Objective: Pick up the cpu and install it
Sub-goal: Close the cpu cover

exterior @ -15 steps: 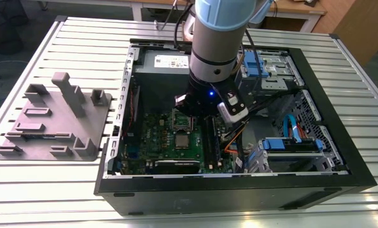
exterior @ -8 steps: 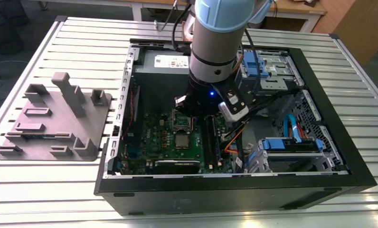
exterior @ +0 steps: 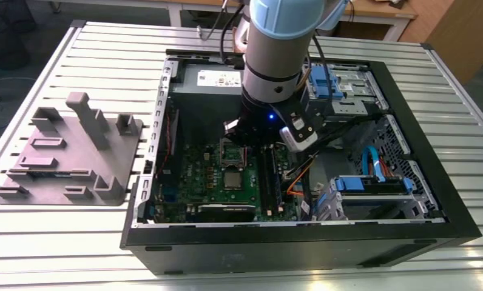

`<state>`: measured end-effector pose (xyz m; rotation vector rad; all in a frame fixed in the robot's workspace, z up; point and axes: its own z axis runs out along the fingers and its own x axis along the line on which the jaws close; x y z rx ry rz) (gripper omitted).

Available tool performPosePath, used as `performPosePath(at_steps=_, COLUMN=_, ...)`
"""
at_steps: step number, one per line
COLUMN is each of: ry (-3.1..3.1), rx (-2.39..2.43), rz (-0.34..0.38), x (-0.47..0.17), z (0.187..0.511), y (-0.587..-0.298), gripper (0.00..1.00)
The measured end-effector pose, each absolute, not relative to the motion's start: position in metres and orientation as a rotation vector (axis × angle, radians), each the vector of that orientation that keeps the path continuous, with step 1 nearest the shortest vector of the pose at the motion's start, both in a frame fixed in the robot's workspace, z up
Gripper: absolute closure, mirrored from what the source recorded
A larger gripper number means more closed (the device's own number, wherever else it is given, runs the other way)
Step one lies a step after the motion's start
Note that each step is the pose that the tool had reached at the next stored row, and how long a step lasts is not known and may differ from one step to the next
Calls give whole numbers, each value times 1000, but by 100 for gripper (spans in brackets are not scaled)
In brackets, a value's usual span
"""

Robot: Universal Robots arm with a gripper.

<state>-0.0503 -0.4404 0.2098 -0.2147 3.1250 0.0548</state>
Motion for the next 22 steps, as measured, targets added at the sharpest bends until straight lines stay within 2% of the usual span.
performPosePath(at_steps=22, ry=3108, rx=-389, rz=72, x=-48, z=202, y=-431, gripper=89)
